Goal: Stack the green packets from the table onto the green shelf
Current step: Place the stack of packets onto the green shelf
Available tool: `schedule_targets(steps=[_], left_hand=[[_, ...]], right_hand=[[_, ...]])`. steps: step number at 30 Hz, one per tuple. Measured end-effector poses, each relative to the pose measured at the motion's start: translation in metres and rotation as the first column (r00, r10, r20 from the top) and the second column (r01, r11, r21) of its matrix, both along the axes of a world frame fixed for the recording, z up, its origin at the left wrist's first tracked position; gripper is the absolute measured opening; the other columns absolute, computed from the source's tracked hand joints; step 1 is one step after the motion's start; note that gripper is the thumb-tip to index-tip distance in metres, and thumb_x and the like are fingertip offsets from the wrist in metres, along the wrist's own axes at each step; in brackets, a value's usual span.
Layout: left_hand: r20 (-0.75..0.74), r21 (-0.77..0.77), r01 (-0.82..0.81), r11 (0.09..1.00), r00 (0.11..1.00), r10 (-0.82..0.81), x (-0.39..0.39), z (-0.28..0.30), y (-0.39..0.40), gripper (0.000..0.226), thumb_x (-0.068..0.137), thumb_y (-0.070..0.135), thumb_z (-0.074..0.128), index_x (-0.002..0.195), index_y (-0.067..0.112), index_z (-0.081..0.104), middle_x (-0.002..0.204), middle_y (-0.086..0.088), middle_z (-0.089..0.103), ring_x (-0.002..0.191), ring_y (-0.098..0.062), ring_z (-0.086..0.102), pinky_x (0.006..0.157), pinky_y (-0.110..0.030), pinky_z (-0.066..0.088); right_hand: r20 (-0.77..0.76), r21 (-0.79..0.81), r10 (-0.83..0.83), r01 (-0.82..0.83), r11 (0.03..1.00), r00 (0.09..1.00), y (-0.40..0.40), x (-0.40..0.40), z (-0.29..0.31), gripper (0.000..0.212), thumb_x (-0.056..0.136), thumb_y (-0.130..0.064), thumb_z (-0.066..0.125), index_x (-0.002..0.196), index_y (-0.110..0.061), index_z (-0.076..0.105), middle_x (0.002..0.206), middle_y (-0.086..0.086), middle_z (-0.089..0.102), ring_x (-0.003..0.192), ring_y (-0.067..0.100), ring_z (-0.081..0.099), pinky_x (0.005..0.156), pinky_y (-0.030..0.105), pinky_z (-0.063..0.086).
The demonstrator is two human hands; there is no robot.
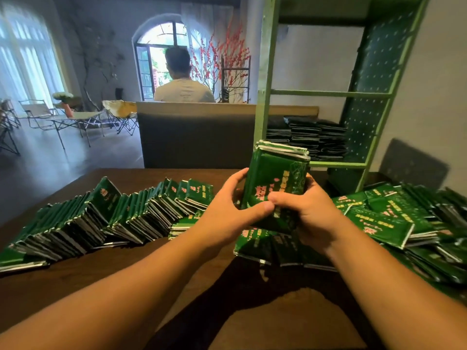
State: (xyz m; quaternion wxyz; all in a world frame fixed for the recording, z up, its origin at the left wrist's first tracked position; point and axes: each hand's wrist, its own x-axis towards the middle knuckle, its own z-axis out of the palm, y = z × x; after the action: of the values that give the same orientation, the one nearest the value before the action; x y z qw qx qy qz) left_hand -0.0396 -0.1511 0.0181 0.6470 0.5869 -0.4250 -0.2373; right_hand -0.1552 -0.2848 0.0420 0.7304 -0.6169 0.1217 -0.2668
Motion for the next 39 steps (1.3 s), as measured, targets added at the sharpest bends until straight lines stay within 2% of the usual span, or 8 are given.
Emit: schedule_targets(steps=[6, 11, 17, 24, 27, 30, 33, 39], left_hand=[[-0.105, -0.049, 0.055, 0.997, 0.993, -0.060, -0.016, 0.017, -0.051, 0.096, 0.060, 0.022, 0.089, 0.145, 0.030, 0.046, 0.128, -0.005, 0.069, 0.116, -0.026, 0.069, 0.098, -0.050, 0.056], [-0.218, -0.051, 0.078, 0.996, 0.972, -0.087, -0.027, 0.029, -0.092, 0.076, 0.073, 0.011, 0.086, 0.137, 0.033, 0.053, 0.123, -0.007, 0.070, 0.097, -0.023, 0.073, 0.064, -0.030, 0.057], [-0.259, -0.070, 0.132, 0.989, 0.955, -0.146, -0.028, 0.062, -0.118, 0.076, 0.070, 0.016, 0.081, 0.139, 0.030, 0.051, 0.122, -0.014, 0.070, 0.086, -0.022, 0.075, 0.058, -0.028, 0.057], [-0.218, -0.056, 0.132, 0.990, 0.966, -0.141, -0.010, 0.115, -0.136, 0.063, 0.082, 0.045, 0.074, 0.139, 0.027, 0.055, 0.121, -0.010, 0.071, 0.106, -0.024, 0.072, 0.069, -0.035, 0.059], [-0.282, -0.049, 0.109, 0.993, 0.952, -0.119, 0.001, 0.131, -0.136, 0.039, 0.088, 0.058, 0.059, 0.113, 0.031, 0.071, 0.111, -0.007, 0.075, 0.106, -0.025, 0.070, 0.085, -0.043, 0.054], [-0.345, -0.063, 0.060, 0.996, 0.935, -0.078, 0.023, 0.140, -0.126, 0.031, 0.097, 0.045, 0.052, 0.111, 0.029, 0.075, 0.097, -0.004, 0.072, 0.102, -0.029, 0.065, 0.090, -0.046, 0.047], [-0.341, -0.071, 0.007, 0.997, 0.939, -0.031, 0.041, 0.146, -0.113, 0.041, 0.097, 0.037, 0.053, 0.137, 0.029, 0.059, 0.119, -0.012, 0.069, 0.101, -0.032, 0.066, 0.085, -0.045, 0.050], [-0.358, -0.081, -0.067, 0.994, 0.933, 0.034, 0.075, 0.152, -0.089, 0.037, 0.095, 0.034, 0.053, 0.129, 0.026, 0.065, 0.121, -0.016, 0.071, 0.105, -0.034, 0.068, 0.089, -0.048, 0.053]], right_hand=[[0.081, 0.086, -0.037, 0.030, 0.996, 0.996, -0.032, -0.024, 0.014, 0.060, 0.059, -0.005, 0.076, 0.117, -0.006, 0.063, 0.101, 0.018, 0.076, 0.087, 0.032, 0.075, 0.074, 0.048, 0.063], [0.100, 0.157, -0.104, 0.087, 0.984, 0.990, -0.056, -0.037, 0.025, 0.051, 0.066, -0.017, 0.075, 0.115, -0.013, 0.063, 0.103, 0.014, 0.077, 0.091, 0.033, 0.076, 0.073, 0.049, 0.063], [0.074, 0.155, -0.189, 0.176, 0.972, 0.979, -0.081, -0.037, 0.056, 0.024, 0.091, -0.005, 0.067, 0.113, -0.011, 0.061, 0.091, 0.011, 0.078, 0.080, 0.030, 0.076, 0.067, 0.048, 0.064], [0.041, 0.075, -0.261, 0.258, 0.963, 0.964, -0.109, -0.005, 0.114, 0.047, 0.084, -0.010, 0.076, 0.126, 0.000, 0.056, 0.104, 0.024, 0.073, 0.084, 0.035, 0.075, 0.070, 0.052, 0.062], [0.029, 0.099, -0.218, 0.214, 0.972, 0.976, -0.118, 0.009, 0.142, 0.064, 0.077, -0.021, 0.079, 0.131, 0.005, 0.055, 0.119, 0.030, 0.068, 0.093, 0.038, 0.073, 0.071, 0.051, 0.062], [0.001, 0.075, -0.131, 0.131, 0.989, 0.991, -0.124, 0.028, 0.170, 0.040, 0.091, -0.023, 0.064, 0.122, 0.002, 0.065, 0.110, 0.025, 0.069, 0.084, 0.032, 0.069, 0.066, 0.040, 0.062], [-0.024, 0.016, -0.139, 0.140, 0.990, 0.990, -0.128, 0.046, 0.196, 0.037, 0.096, -0.025, 0.059, 0.125, -0.003, 0.066, 0.102, 0.015, 0.071, 0.078, 0.027, 0.072, 0.064, 0.038, 0.063], [-0.100, -0.144, -0.279, 0.263, 0.954, 0.955, -0.136, 0.081, 0.235, 0.023, 0.097, -0.025, 0.061, 0.116, -0.012, 0.063, 0.108, 0.011, 0.073, 0.081, 0.023, 0.071, 0.056, 0.029, 0.059]])
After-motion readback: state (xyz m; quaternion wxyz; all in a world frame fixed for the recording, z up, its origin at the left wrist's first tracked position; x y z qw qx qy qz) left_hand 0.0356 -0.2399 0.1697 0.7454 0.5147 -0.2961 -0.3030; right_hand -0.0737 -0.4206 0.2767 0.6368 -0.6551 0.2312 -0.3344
